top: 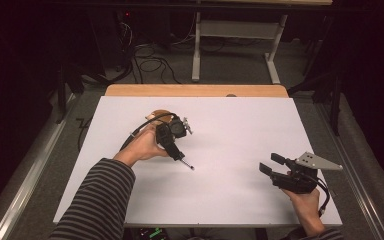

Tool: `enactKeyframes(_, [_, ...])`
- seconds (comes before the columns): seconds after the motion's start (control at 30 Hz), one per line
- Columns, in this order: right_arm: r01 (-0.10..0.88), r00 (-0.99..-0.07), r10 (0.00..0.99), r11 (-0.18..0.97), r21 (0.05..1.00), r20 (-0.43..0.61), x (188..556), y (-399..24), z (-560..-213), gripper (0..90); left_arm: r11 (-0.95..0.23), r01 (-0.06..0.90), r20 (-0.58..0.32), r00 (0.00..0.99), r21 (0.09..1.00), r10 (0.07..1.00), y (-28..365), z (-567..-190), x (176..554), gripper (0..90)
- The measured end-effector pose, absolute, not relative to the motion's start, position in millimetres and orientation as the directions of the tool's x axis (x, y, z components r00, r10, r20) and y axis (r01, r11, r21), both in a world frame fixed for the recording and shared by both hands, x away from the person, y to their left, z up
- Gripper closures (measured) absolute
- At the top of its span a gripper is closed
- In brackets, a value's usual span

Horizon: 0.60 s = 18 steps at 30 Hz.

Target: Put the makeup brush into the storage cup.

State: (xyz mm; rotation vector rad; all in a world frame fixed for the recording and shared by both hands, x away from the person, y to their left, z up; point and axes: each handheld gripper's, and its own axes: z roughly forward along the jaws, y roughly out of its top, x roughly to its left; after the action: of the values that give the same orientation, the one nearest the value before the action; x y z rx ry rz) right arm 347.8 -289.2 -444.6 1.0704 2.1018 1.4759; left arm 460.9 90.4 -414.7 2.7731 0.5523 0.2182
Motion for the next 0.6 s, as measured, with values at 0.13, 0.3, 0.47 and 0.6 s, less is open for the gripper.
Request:
enactKeyframes(0.13, [0.377, -0.649, 0.749, 0.164, 0.911, 0.134, 347.8, -289.7, -444.4, 37.8, -0.884, 0.348, 0.082, 0.917, 0.314, 0.390, 89.3, -416.7, 462.1, 23.9])
enactKeyframes(0.3, [0.377, -0.650, 0.748, 0.165, 0.912, 0.133, 347.7, -289.6, -444.4, 37.8, -0.895, 0.342, 0.090, 0.921, 0.286, 0.380, 86.0, -422.2, 462.4, 24.5])
enactKeyframes(0.47, [0.375, -0.649, 0.749, 0.164, 0.913, 0.132, 347.8, -289.7, -444.3, 37.3, -0.911, 0.335, 0.097, 0.926, 0.243, 0.366, 80.3, -430.5, 462.5, 24.5])
enactKeyframes(0.6, [0.373, -0.650, 0.749, 0.166, 0.913, 0.129, 347.6, -289.3, -444.3, 37.3, -0.918, 0.329, 0.097, 0.930, 0.220, 0.356, 77.3, -434.6, 462.9, 24.5])
